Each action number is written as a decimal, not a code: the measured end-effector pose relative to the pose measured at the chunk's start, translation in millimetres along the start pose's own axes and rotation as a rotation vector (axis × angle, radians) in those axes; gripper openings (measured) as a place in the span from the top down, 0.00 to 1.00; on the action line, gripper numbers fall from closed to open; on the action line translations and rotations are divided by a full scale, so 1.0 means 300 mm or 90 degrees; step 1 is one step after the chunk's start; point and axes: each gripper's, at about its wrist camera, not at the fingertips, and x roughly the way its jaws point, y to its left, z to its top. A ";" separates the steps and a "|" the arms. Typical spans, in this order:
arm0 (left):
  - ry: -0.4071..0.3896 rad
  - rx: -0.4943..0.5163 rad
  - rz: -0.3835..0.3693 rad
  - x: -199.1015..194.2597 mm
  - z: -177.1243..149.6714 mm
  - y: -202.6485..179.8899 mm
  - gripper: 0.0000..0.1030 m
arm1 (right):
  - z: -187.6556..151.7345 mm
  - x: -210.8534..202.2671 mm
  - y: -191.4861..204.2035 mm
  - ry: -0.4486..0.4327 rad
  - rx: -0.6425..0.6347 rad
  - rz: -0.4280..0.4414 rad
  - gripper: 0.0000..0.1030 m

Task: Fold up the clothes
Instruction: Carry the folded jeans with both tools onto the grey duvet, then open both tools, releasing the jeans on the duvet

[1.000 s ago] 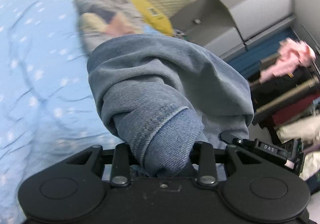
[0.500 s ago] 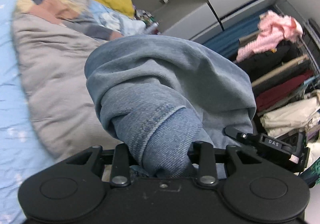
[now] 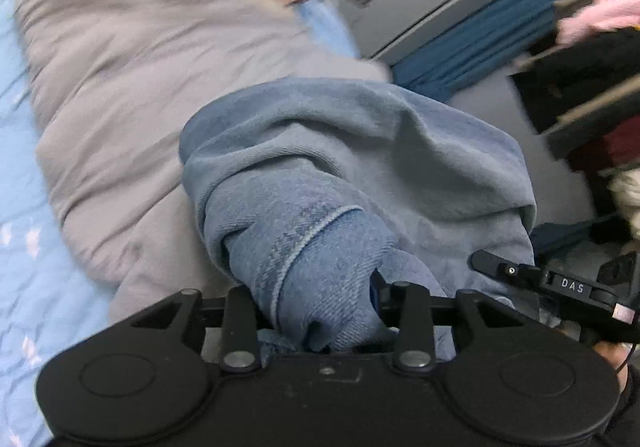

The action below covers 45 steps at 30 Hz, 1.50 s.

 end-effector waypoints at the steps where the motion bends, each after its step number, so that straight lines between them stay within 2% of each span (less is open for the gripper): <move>1: 0.013 -0.004 0.018 0.030 -0.006 0.030 0.66 | -0.022 0.048 -0.019 0.011 0.007 -0.003 0.73; 4: 0.044 -0.022 0.054 0.107 -0.003 0.121 0.62 | -0.098 0.142 -0.052 0.035 0.020 -0.016 0.72; 8: 0.073 -0.021 0.046 0.170 0.009 0.192 0.54 | -0.167 0.212 -0.068 0.047 0.020 -0.066 0.63; 11: 0.085 -0.005 0.046 0.212 0.000 0.201 0.47 | -0.176 0.252 -0.112 0.046 0.042 -0.073 0.60; 15: 0.066 0.008 0.055 0.221 -0.021 0.194 0.44 | -0.194 0.265 -0.169 0.038 0.074 -0.056 0.57; 20: 0.051 0.011 0.083 0.165 -0.061 0.185 0.38 | -0.199 0.216 -0.139 0.031 0.064 -0.070 0.56; 25: 0.002 0.035 0.127 0.032 -0.100 0.168 0.23 | -0.212 0.133 -0.066 0.009 0.040 -0.129 0.52; 28: -0.026 0.060 0.158 -0.070 -0.127 0.167 0.20 | -0.219 0.083 -0.022 -0.004 0.026 -0.164 0.49; 32: -0.072 0.066 0.162 -0.232 -0.167 0.205 0.14 | -0.251 0.020 0.068 -0.056 -0.014 -0.219 0.52; 36: -0.107 0.065 0.160 -0.409 -0.225 0.274 0.13 | -0.327 -0.030 0.228 -0.078 -0.070 -0.197 0.52; 40: -0.141 0.058 0.159 -0.593 -0.289 0.366 0.13 | -0.445 -0.060 0.409 -0.085 -0.090 -0.171 0.52; 45: -0.180 0.096 0.170 -0.855 -0.374 0.493 0.12 | -0.621 -0.078 0.655 -0.098 -0.101 -0.140 0.52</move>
